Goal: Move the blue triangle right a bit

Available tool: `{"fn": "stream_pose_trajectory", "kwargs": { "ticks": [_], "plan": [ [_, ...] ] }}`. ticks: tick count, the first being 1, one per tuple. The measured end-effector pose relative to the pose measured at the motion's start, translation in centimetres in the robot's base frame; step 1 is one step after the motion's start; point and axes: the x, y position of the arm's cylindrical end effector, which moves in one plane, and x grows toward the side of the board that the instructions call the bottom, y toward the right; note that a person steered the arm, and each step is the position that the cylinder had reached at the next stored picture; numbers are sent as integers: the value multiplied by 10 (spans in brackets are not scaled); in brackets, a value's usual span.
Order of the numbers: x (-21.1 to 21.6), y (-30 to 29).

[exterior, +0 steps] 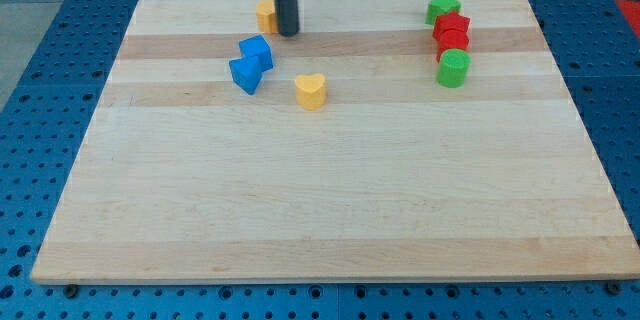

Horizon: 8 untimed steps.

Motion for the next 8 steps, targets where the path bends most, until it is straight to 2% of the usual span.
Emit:
{"fn": "stream_pose_trajectory", "kwargs": {
  "ticks": [1,2,5,6,8],
  "plan": [
    [26,-43],
    [34,-83],
    [55,-93],
    [77,-93],
    [84,-93]
  ]
}}
